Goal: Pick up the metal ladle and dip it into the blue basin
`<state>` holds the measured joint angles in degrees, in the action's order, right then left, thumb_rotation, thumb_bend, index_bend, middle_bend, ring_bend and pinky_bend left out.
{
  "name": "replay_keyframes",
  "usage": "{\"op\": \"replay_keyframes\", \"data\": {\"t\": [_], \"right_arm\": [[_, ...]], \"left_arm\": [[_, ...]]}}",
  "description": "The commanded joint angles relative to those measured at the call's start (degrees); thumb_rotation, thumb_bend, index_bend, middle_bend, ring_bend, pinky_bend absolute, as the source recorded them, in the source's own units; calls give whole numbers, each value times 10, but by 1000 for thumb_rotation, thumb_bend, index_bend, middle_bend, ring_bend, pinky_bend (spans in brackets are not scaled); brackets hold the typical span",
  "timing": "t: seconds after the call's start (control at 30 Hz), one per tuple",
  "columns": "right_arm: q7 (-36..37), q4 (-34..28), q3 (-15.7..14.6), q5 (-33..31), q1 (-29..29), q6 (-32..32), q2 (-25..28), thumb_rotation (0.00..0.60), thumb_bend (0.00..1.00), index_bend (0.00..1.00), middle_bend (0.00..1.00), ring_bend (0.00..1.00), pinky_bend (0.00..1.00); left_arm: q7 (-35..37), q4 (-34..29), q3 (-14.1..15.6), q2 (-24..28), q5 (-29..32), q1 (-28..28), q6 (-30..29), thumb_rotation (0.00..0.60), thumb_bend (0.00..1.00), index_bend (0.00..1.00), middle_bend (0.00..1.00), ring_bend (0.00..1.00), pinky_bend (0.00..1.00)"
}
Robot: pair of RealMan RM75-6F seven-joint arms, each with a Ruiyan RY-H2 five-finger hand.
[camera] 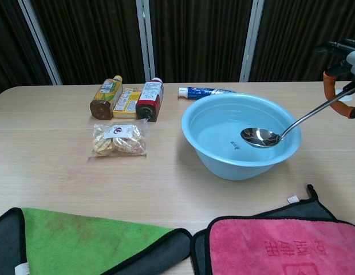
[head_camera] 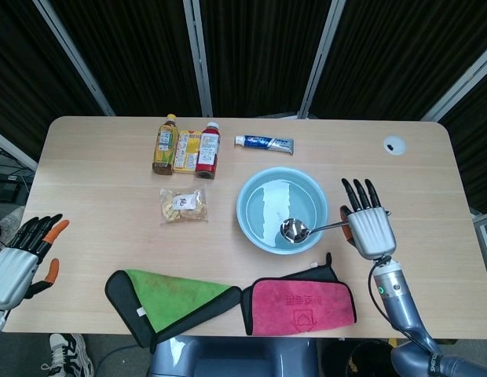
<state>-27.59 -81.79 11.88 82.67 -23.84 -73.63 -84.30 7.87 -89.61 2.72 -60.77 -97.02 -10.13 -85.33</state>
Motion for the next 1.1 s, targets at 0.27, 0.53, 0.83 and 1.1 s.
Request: {"op": "replay_keyframes", "data": {"t": [0.27, 0.53, 0.83, 1.1], "right_arm": [[21, 58, -6, -8, -20, 11, -46, 600, 409, 625, 32, 0, 35], [27, 95, -16, -6, -23, 2, -79, 600, 406, 625, 33, 0, 36], [25, 147, -24, -7, -31, 4, -117, 600, 402, 625, 33, 0, 37], [39, 194, -30, -9, -36, 10, -151, 600, 404, 624, 33, 0, 38]], "left_arm": [[-7, 0, -5, -3, 10, -3, 10, 600, 633, 0, 0, 0, 0], [-13, -1, -6, -7, 11, -4, 11, 600, 632, 0, 0, 0, 0], [3, 0, -3, -3, 6, -10, 20, 600, 630, 0, 0, 0, 0], [19, 4, 0, 1, 0, -15, 26, 600, 629, 0, 0, 0, 0]]}}
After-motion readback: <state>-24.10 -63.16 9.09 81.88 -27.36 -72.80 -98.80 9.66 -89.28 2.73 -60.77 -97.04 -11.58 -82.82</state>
